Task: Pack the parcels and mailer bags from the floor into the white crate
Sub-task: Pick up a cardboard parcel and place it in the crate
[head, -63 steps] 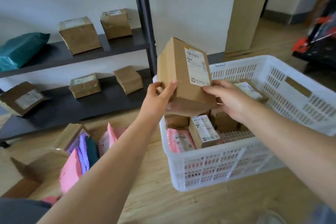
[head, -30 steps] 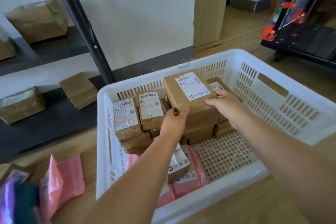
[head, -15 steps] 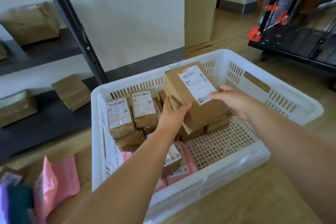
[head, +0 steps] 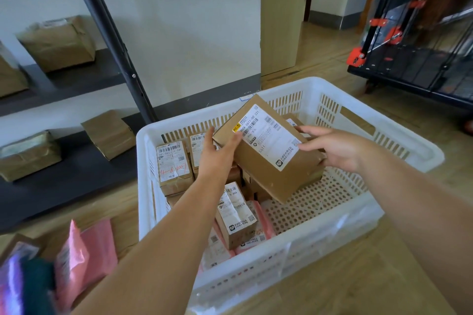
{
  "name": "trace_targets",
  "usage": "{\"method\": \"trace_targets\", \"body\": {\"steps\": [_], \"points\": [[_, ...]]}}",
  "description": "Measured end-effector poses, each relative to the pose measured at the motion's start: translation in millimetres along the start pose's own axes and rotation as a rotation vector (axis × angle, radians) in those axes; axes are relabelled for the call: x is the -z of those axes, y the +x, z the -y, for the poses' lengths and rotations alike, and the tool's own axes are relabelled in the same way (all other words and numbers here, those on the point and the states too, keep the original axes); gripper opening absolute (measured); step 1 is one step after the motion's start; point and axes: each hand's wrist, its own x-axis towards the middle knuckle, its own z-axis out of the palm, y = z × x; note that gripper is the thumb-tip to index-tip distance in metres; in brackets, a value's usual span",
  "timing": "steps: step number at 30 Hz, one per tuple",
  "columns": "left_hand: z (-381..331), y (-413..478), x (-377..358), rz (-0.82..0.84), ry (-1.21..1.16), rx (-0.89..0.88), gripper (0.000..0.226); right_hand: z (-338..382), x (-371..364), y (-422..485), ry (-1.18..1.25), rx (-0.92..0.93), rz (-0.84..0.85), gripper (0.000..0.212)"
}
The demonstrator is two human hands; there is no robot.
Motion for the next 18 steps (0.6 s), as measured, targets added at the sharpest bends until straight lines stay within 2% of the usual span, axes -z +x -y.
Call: {"method": "trace_targets", "body": {"steps": [5, 6, 9, 12, 16, 18], "points": [[4.8, -3.7, 2.1, 0.024, -0.002, 0.047, 0.054, -0.6, 1.7, -2.9, 0.078, 0.015, -0.191, 0.035], [6.5, -5.9, 1.5, 0.028, -0.036, 0.063, 0.054, -1.0, 0.8, -3.4, 0.101, 0.021, -0.225, 0.031], [15.5, -9.0, -5.0, 0.060, -0.083, 0.167, 0.057, -5.8, -0.9, -6.4, 0.086, 0.006, -0.310, 0.038], [23.6, -13.7, -9.4, 0.142, -0.012, 0.263, 0.058, -7.4, 0.0, -9.1, 0.029, -0.006, -0.419, 0.031], [34.2, -18.3, -13.5, 0.331, 0.155, 0.346, 0.051, -5.5, 9.8, -10.3, -0.097, 0.045, -0.526, 0.025], [41.4, -16.9, -17.7, 0.389, 0.236, 0.373, 0.052, -5.4, 15.8, -7.1, -0.162, 0.027, -0.507, 0.042]]}}
